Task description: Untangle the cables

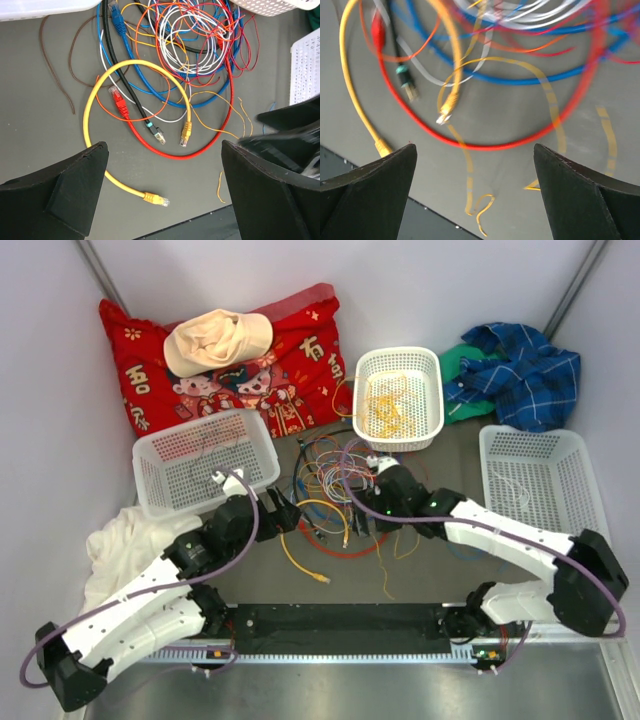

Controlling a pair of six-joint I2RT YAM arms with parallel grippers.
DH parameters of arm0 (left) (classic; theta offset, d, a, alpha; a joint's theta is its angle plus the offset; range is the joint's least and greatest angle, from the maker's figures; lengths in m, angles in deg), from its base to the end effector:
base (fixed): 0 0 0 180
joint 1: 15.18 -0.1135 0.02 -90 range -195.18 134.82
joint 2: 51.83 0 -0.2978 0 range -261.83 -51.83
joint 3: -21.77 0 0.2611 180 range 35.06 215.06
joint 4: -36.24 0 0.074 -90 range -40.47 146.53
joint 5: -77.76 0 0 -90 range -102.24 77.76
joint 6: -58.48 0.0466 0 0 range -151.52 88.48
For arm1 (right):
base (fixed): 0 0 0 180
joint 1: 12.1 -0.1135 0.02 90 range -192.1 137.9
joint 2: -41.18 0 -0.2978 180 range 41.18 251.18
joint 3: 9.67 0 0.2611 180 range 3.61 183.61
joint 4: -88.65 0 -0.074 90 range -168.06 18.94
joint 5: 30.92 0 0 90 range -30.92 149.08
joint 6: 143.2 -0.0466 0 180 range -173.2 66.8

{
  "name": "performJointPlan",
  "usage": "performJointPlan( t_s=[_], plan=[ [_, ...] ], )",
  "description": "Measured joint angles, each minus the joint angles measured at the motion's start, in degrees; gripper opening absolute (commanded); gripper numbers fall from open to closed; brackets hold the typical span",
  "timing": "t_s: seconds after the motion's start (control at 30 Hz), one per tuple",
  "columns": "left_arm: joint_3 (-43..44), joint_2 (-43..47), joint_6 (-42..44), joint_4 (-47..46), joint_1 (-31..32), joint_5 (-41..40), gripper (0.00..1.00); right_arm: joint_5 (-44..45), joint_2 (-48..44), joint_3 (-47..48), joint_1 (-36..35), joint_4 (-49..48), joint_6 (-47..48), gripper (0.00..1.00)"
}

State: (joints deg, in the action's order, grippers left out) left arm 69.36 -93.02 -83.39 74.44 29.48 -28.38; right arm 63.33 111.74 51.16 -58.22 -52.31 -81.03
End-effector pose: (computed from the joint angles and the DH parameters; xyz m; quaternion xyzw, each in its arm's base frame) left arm 0.1203 -0.1007 0.2761 -0.1225 0.8591 -0.2777 0.4121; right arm 0.1811 0.1833 0.2596 -0.1358 0.9255 0.1839 0.3020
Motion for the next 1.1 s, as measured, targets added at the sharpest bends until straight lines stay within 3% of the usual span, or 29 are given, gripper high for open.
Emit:
performJointPlan(
  t_s=[0.1,0.2,0.23,0.4,0.53,0.67,0.87,1.1],
  plan=[
    [-0.02,1.03,-0.76,0.85,0.00,0.00,0.99,-1.81,3.76,-0.02,-3.37,-1.60,0.68,0.89],
    [-0.09,1.73,-1.40,1.38,0.00,-0.04,0.99,-3.56,6.54,-0.07,-4.48,-3.17,1.16,0.39],
    [-0.22,1.97,-1.64,1.46,0.00,-0.04,0.99,-4.09,7.52,-0.07,-4.50,-3.48,1.20,0.01],
    [-0.31,2.19,-2.12,2.62,0.00,-0.44,0.99,-0.94,9.22,-0.07,-4.50,-1.73,0.39,0.00],
    [-0.31,2.84,-1.77,3.30,0.00,-1.90,0.99,2.64,1.57,1.46,-4.50,2.86,0.48,0.00],
    [-0.22,4.55,-0.17,3.04,0.00,-4.11,0.99,5.29,-7.48,14.56,-4.50,8.50,1.66,0.00],
    [0.04,7.56,3.04,-1.84,0.00,-6.49,0.99,5.66,-13.55,35.85,-4.50,11.32,3.21,0.00],
    [0.02,8.72,5.51,-13.00,0.00,-5.95,0.99,2.38,-15.28,40.98,-4.50,14.91,2.58,0.00]
  ],
)
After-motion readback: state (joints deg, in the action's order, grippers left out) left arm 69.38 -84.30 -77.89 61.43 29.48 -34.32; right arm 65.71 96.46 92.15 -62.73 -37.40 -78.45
